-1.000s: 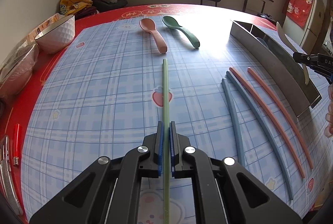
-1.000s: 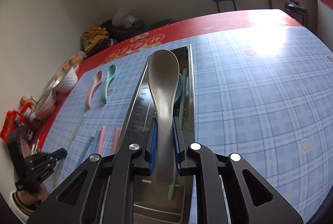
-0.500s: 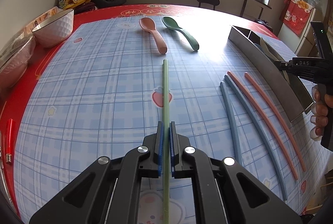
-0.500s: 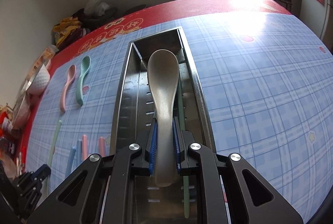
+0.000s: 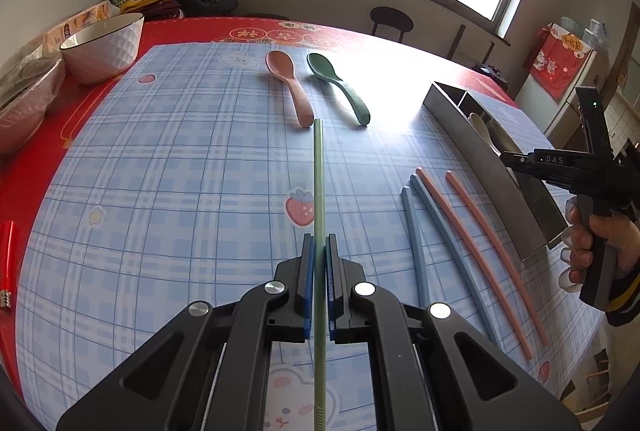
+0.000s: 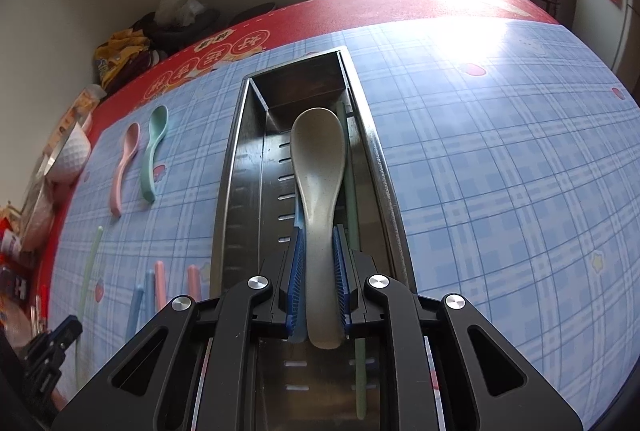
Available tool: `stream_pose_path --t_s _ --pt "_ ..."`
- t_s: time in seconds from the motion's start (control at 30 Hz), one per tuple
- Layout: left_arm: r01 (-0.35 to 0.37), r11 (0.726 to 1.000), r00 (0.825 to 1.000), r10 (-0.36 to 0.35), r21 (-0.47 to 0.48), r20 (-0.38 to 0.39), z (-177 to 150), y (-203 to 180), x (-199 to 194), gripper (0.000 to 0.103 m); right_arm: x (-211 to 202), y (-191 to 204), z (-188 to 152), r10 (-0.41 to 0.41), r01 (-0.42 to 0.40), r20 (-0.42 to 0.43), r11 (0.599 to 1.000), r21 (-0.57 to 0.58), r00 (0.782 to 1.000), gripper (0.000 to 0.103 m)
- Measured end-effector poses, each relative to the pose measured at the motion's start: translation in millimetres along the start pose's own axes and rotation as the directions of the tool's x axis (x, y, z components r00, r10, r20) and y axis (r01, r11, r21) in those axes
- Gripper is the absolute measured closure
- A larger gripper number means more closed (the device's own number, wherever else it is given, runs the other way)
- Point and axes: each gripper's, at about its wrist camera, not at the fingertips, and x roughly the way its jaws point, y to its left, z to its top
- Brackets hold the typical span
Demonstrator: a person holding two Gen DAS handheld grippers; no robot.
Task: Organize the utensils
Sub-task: 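Carry the beige spoon over the steel tray and lower it with the right gripper, then lower the light-green chopstick into the steel tray and open the left gripper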
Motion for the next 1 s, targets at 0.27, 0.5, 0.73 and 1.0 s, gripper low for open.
stream_pose_path --t_s 0.27,0.5,0.73,1.0 --pt "0.044 0.999 0.998 -0.045 0.024 0.038 26.2 -35.9 -18.0 0.098 -34.0 -10.9 1.0 0.083 -0.076 0.117 0.995 -0.064 0.990 0.086" --pt "0.125 0.991 0.992 -0.126 0.048 0.012 53.0 -108.2 6.2 0.098 -57.0 -39.6 -3.0 0.105 -0.073 0.279 0.990 -0.124 0.954 0.086" --pt "0.171 0.985 0.984 -0.170 0.024 -0.055 82.7 -181.0 58.5 0.098 -50.3 -72.2 -2.9 0.129 -0.120 0.302 0.992 -0.050 0.944 0.086" --pt "0.129 0.992 0.981 -0.126 0.012 -0.147 94.9 -223.6 113.6 0.098 -43.9 -86.9 -3.3 0.167 -0.175 0.299 0.985 -0.002 0.940 0.086"
